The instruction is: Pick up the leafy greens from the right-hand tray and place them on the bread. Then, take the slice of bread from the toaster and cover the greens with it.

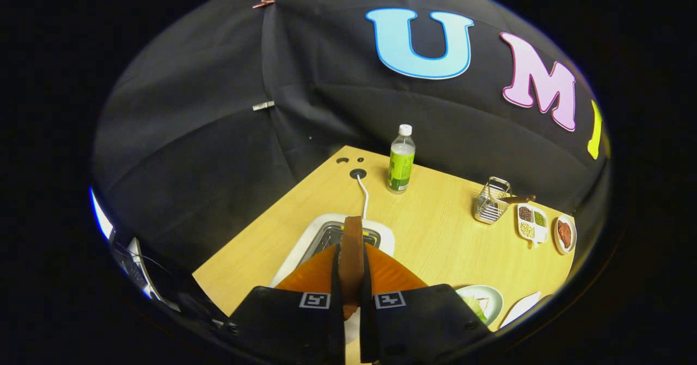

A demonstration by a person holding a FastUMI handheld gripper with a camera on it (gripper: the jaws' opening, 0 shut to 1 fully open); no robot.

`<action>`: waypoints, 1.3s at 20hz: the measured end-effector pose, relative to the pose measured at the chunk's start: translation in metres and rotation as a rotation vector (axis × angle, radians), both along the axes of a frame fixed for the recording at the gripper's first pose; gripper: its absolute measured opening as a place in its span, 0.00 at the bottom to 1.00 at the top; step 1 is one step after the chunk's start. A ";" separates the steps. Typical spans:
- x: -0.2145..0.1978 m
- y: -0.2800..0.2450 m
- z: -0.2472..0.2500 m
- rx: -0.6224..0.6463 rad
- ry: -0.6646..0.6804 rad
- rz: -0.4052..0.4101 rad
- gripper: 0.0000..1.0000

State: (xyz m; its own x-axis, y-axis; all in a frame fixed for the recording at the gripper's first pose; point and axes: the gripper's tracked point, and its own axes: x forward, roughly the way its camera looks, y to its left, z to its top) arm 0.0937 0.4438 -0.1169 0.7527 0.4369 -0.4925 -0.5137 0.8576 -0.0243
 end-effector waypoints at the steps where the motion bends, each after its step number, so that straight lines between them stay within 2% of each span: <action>1: -0.001 -0.003 0.008 0.019 0.000 -0.003 0.15; 6: 0.005 -0.045 0.048 0.086 -0.025 -0.050 0.15; 11: 0.009 -0.099 0.051 0.124 -0.011 -0.107 0.15; 18: 0.018 -0.175 -0.001 0.152 0.090 -0.223 0.15; 26: 0.022 -0.209 -0.068 0.206 0.212 -0.284 0.15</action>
